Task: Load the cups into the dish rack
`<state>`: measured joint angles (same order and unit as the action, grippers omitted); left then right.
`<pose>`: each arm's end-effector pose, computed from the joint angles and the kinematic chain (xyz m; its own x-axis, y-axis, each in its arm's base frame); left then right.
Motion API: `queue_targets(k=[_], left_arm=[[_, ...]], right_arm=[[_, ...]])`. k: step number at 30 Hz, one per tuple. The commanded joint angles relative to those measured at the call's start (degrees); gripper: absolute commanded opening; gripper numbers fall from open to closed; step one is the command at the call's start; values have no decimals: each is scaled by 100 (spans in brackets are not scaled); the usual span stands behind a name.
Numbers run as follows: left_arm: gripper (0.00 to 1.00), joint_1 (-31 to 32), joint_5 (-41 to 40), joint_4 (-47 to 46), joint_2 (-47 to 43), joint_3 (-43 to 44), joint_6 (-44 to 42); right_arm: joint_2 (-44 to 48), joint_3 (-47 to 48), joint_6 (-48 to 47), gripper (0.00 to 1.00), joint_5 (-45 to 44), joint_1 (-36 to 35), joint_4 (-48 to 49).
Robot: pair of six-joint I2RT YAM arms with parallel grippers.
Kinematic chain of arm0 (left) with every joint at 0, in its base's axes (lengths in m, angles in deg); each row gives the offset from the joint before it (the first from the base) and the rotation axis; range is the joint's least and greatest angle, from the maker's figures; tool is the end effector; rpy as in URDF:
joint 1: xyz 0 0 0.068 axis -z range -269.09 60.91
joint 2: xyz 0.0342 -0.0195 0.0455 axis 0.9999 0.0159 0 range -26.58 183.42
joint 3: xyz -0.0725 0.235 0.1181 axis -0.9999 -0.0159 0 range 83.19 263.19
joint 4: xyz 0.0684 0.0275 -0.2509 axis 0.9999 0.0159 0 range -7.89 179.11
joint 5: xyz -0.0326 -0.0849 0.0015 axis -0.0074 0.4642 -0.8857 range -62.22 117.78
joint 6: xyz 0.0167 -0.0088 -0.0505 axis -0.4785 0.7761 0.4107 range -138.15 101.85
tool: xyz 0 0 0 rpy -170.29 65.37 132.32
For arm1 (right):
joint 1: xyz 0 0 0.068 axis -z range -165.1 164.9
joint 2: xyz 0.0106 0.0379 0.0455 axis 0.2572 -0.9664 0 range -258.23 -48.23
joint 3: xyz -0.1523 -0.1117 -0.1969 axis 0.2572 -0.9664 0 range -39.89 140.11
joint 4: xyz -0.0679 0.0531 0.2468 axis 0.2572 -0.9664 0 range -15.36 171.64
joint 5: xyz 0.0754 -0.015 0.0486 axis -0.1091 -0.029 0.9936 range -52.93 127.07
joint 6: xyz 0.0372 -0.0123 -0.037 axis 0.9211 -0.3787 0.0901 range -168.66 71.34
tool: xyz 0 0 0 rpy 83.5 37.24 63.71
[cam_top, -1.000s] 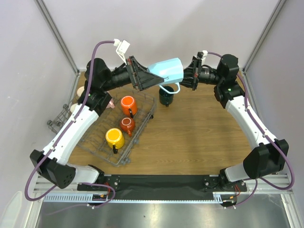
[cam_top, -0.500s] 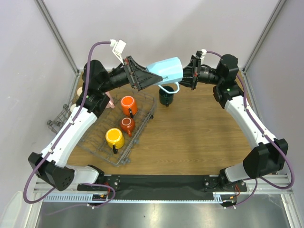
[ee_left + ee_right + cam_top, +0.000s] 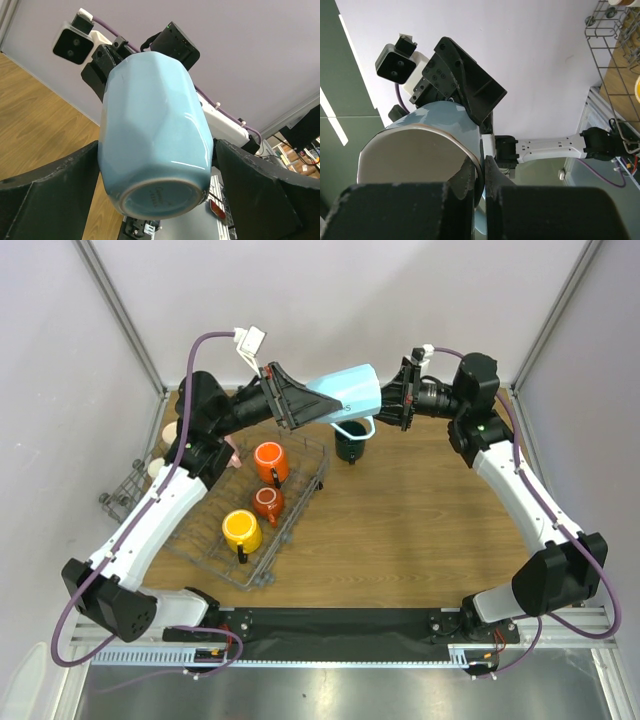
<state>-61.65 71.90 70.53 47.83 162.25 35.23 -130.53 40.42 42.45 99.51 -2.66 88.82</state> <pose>0.2407 -0.1528 0.4753 -0.5937 -0.3409 -0.7289 0.7502 0.0930 -0.6546 0.2972 0.1272 0.4349 -0.9828 0.1742 -0.0608 -0.0672 -0.0307 0.9973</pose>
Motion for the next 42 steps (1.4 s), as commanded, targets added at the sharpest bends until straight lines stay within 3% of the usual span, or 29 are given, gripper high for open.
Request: queue_targets(k=[1,6,9,12,15,16,19,21,23,26,29,32,36,37,40,42], left_arm=[[100,-20,88,-583,-155,38,304],[99,-11,114,-311,-85,153,190],[94,-11,132,-284,-41,179,242],[82,-11,158,-240,-15,214,234],[53,-11,185,-214,-6,223,251],[32,-11,202,-249,3,223,269],[0,-11,176,-240,21,223,313],[0,-11,150,-240,12,197,330],[0,-19,123,-179,3,179,330],[0,-72,97,-108,-41,109,339],[0,-212,44,-65,-155,-110,418],[0,-449,-140,478,-287,-137,174],[0,-950,-790,1998,-541,-181,-196],[0,-1064,-973,2732,-646,-138,-310],[0,-1451,-2045,4498,-761,143,-794],[0,-1794,-2618,5084,-797,240,-935]], right_arm=[[109,433,-322,0,-56,-37,-217],[92,476,-374,0,-74,-45,-313],[57,599,-515,0,-82,-37,-506],[13,687,-656,0,-91,-37,-639],[-5,714,-691,0,-109,-37,-665],[-23,740,-717,0,-91,-45,-683],[-75,819,-858,0,-65,-28,-946],[-84,819,-980,15,-56,7,-1112],[-93,811,-1060,41,-38,42,-1183],[-58,802,-1288,69,-38,183,-1473],[-14,775,-1631,81,-47,411,-1894],[39,767,-2244,83,-135,780,-2754],[144,775,-3212,82,-337,1290,-4194],[162,775,-3353,82,-363,1360,-4381],[232,749,-3898,81,-512,1449,-4936],[285,662,-4022,81,-574,1422,-5068]])
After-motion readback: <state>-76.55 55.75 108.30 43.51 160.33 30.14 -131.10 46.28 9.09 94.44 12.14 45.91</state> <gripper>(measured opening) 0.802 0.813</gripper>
